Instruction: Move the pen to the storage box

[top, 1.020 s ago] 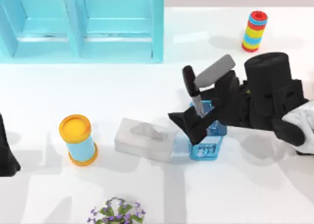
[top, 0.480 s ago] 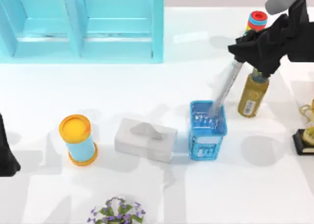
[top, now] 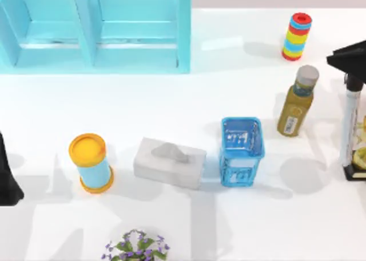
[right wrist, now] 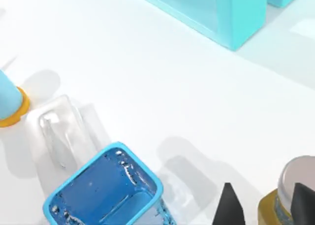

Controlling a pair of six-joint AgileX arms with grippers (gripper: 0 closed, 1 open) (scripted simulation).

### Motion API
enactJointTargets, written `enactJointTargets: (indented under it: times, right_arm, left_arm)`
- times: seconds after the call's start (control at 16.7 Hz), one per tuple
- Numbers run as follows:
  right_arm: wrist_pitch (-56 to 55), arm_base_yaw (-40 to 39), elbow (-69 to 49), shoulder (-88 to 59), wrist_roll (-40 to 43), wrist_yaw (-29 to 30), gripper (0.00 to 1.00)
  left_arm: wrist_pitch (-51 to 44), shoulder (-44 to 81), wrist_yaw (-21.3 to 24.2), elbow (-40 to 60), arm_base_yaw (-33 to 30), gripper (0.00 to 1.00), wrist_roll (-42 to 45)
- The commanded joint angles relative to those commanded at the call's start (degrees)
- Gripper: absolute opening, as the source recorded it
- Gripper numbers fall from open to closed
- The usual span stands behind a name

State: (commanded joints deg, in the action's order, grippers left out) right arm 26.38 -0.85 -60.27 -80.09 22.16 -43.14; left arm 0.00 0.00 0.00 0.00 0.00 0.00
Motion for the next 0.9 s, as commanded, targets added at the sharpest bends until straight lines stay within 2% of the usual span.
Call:
enactJointTargets:
  times: [0.3,0.48,0.66,0.9]
  right_arm:
    - [0.0,-0.3,0.0,-0.2,-0.2,-0.1,0.00]
    - [0.4,1.9,2.7,2.8,-1.6,-2.9,0.00]
    - [0.2,9.1,7.5,7.7,-3.6,-7.1,0.00]
    - [-3.7,23.8,13.0,14.5,-4.5,-12.6,0.00]
  left_arm:
    - [0.0,0.0,0.0,0.0,0.0,1.00,0.0]
    - [0.0,0.0,0.0,0.0,0.0,1.00,0.0]
    - [0.0,0.0,0.0,0.0,0.0,1.00,0.0]
    - [0.0,0.0,0.0,0.0,0.0,1.00,0.0]
